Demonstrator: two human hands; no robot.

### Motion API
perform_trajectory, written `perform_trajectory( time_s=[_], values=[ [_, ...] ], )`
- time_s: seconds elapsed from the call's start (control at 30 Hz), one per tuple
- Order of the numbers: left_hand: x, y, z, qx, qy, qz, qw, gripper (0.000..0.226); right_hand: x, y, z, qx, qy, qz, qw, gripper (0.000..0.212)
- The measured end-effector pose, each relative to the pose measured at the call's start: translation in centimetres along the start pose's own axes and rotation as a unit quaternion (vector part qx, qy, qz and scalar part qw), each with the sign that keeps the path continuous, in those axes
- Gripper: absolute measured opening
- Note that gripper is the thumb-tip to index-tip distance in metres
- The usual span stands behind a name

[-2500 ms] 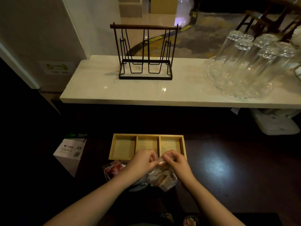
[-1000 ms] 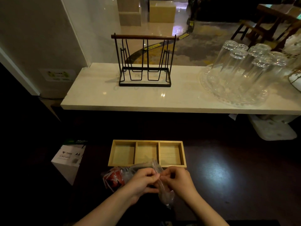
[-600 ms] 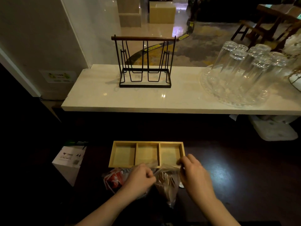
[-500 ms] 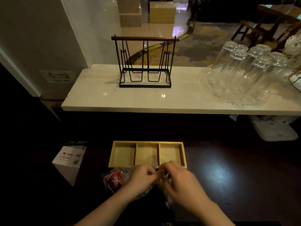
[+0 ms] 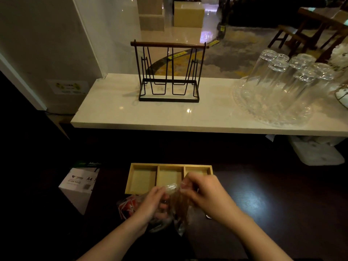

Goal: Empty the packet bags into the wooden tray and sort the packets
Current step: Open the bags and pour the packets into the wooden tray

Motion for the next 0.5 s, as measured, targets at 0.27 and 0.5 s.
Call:
perform_trajectory(
  time_s=[0.27, 0.5],
  values=[
    [2.1, 1.2, -4.0, 0.280, 0.040, 0.147, 0.948, 0.063, -4.2, 4.4, 1.5, -0.197, 0.003, -0.104, 0.975, 0.007],
    [1.6, 4.5, -8.0, 0.042, -0.173, -0.048, 0.983, 0.027, -5.8, 5.7, -1.3, -0.131, -0.083, -0.076, 0.985, 0.019]
  ],
)
Point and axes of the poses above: each hand's wrist, its own x-axis away from the middle knuckle, its own y-axis out of the back of the hand, z = x × y, the point moved 1 cm from there along -x, towards the middle knuckle, and after that the axes turned 4 degrees about -x, right-handed, at the moved point
